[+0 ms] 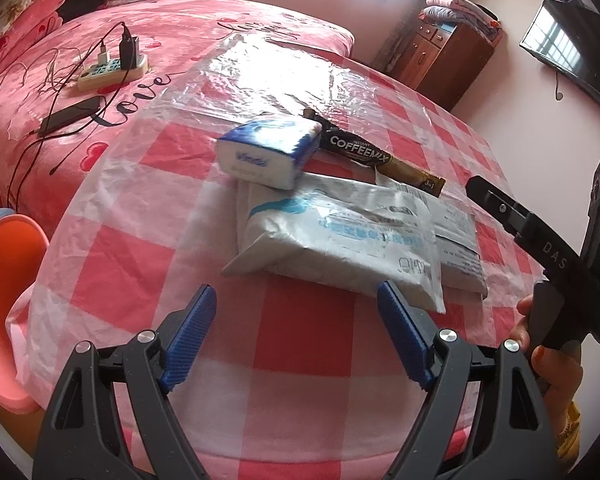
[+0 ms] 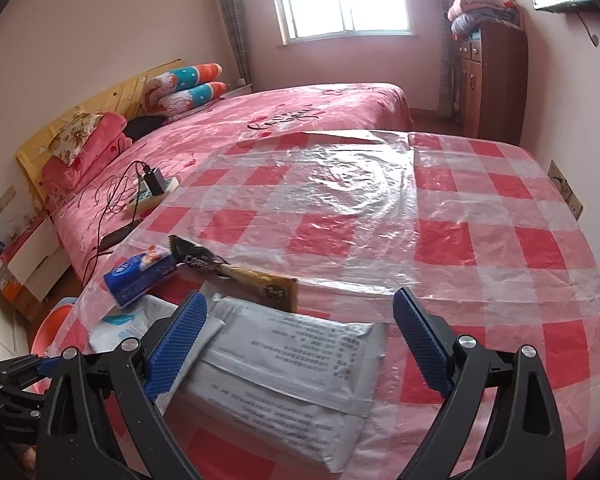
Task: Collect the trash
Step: 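Grasp the blue Vinda tissue pack with the left gripper while the right gripper grasps the printed white pouch, then lift the tissue pack and white pouch off the table, then carry both items over the orange bucket and open both grippers, then move both grippers back over the wet-wipe pack and Coffeemix stick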
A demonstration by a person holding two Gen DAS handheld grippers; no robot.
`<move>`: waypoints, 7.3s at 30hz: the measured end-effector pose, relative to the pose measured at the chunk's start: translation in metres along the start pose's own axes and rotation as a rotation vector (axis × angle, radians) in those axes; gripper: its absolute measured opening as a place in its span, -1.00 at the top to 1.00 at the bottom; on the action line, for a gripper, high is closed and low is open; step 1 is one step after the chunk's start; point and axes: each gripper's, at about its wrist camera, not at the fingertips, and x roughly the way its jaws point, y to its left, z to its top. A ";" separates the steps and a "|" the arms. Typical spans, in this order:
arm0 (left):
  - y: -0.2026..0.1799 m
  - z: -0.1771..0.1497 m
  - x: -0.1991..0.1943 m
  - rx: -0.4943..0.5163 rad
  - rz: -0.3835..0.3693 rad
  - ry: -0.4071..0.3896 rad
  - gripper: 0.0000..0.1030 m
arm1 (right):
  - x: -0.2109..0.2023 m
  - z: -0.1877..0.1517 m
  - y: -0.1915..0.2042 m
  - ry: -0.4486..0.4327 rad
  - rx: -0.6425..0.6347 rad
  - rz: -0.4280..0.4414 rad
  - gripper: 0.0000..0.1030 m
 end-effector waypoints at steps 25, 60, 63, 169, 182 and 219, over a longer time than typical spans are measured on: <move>-0.036 0.044 0.016 0.118 -0.047 -0.022 -0.61 | 0.012 0.006 -0.058 0.064 0.148 0.048 -0.81; 0.035 0.113 0.060 0.184 -0.116 -0.057 -0.15 | 0.036 -0.008 0.014 0.269 -0.108 0.324 -0.81; 0.036 0.110 0.059 0.165 -0.119 -0.068 -0.14 | 0.023 -0.019 0.022 0.291 -0.147 0.348 -0.81; 0.196 -0.005 -0.095 -0.141 0.030 -0.283 -0.11 | -0.011 -0.040 0.203 0.277 -0.330 0.451 -0.50; 0.268 -0.035 -0.108 -0.303 0.139 -0.280 -0.11 | 0.024 -0.025 0.319 0.313 -0.429 0.631 -0.51; 0.275 -0.053 -0.112 -0.312 0.259 -0.379 -0.73 | 0.027 -0.030 0.289 0.196 -0.315 0.534 -0.79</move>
